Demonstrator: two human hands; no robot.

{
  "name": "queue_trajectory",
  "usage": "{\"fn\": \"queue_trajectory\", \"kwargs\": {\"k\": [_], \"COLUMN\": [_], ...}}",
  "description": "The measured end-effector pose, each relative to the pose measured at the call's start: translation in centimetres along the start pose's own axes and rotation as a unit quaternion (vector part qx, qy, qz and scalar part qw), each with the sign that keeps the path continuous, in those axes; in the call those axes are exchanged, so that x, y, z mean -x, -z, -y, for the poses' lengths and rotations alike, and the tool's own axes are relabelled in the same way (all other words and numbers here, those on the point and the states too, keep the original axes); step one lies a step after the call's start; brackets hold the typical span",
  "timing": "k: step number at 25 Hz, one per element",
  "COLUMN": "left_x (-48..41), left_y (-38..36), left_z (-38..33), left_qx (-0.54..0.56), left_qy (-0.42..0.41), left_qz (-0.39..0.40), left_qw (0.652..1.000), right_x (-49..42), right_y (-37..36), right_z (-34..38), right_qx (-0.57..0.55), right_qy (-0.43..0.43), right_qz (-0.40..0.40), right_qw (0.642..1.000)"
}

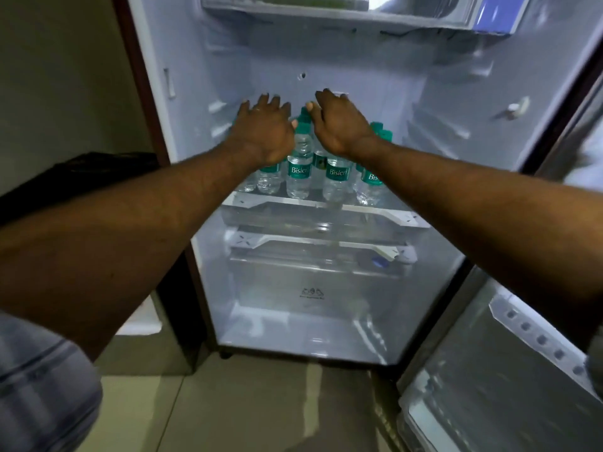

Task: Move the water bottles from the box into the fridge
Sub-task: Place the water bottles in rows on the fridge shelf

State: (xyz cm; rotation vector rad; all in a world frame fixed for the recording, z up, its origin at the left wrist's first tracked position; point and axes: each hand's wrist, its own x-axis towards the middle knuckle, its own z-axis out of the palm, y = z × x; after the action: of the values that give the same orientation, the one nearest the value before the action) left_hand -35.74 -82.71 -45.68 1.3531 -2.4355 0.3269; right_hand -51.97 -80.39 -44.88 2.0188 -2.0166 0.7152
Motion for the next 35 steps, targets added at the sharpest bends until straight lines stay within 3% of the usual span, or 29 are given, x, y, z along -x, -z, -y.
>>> {"fn": "queue_trajectory", "kwargs": {"k": [5,13,22,29,35], "left_x": [5.0,17.0,32.5,47.2,63.3], "left_y": [1.0,0.7,1.1,-0.3,-0.2], "left_z": [0.5,0.5,6.2,11.6,13.6], "left_qx": [0.001,-0.051,-0.086,-0.086,-0.084], "left_qy": [0.03,0.1,0.213,0.303,0.428], "left_qz": [0.002,0.041,0.067,0.108,0.14], "left_qw": [1.0,0.993,0.971,0.943,0.889], "right_x": [4.1,12.7,22.1,31.6,41.1], "right_y": [-0.6,-3.2,-9.7,-16.4,-21.4], "right_z": [2.6,6.6,16.1,27.4,36.1], "right_qx": [-0.049,-0.066,-0.143,-0.215,-0.264], "right_qy": [0.008,0.108,0.199,0.329,0.433], "right_qz": [0.029,0.034,0.095,0.185,0.246], "right_qw": [0.998,0.991,0.965,0.901,0.826]}}
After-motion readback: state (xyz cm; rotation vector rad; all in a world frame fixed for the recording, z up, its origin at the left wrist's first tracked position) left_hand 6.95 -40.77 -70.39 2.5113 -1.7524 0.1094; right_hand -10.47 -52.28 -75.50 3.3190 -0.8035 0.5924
